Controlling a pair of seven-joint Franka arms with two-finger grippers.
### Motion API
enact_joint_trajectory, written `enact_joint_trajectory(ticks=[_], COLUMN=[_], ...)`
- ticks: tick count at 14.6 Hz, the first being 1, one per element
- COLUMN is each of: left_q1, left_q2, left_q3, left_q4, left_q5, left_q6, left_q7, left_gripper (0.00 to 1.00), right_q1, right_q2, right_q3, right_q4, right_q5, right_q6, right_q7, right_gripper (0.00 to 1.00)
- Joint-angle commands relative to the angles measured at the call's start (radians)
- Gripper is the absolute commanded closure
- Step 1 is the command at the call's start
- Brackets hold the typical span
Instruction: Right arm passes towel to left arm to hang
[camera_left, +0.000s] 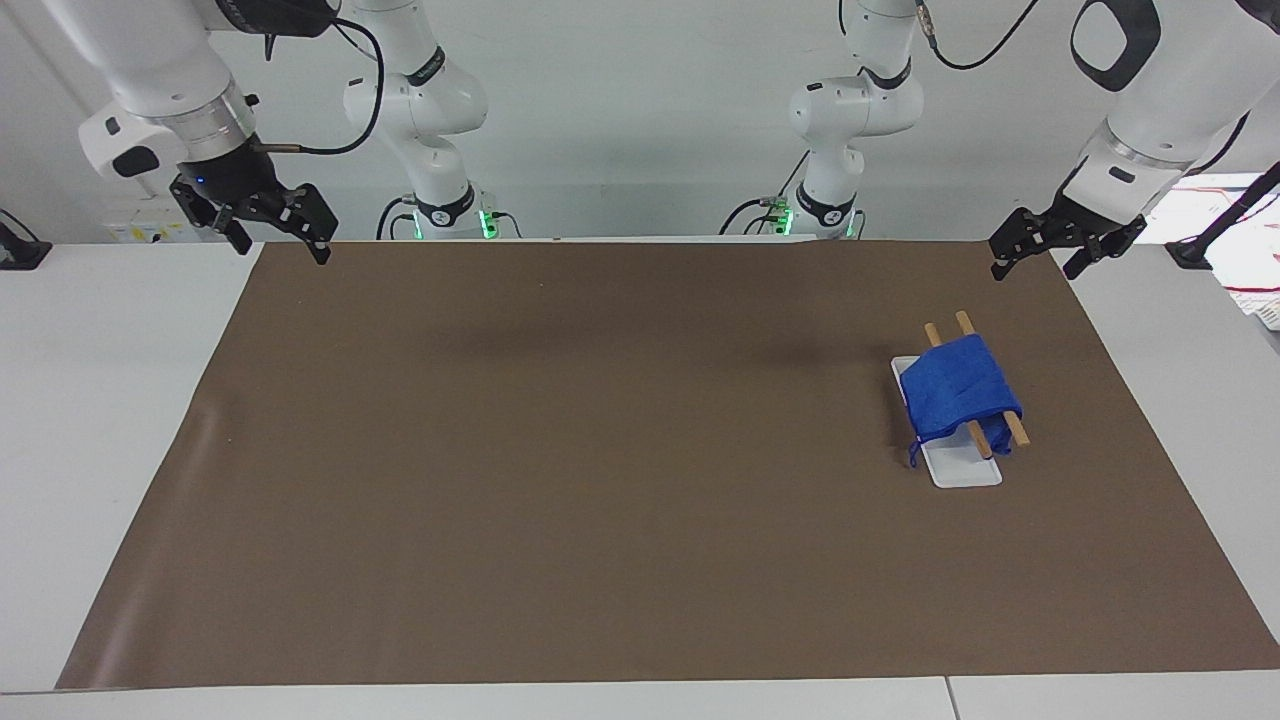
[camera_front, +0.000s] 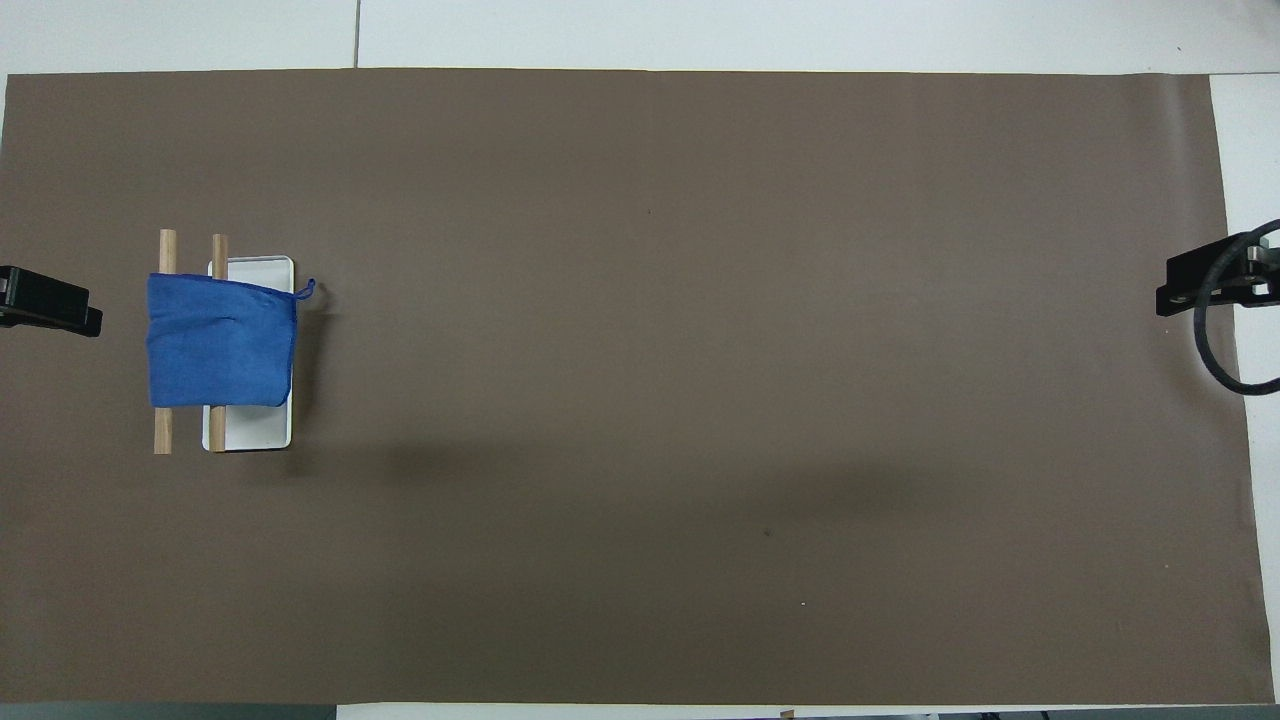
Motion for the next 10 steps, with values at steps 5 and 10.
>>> enact_joint_trajectory(ticks=[5, 10], left_q1=[-0.009, -0.023], left_q2=[-0.008, -0.010], left_q3=[0.008, 0.008], left_q4=[-0.004, -0.004], left_q5=[-0.007, -0.003], left_q6=[-0.014, -0.016], left_q7=[0.005, 0.000], left_gripper=[0.00, 0.00], right_q1=[-0.006, -0.006], right_q2=[0.006, 0.003], right_q3=[0.006, 0.006], right_q4=[0.013, 0.009], right_q5=[0.007, 0.005], right_q6=[-0.011, -0.010], right_q7=[-0.017, -0.020], right_gripper=[0.00, 0.00])
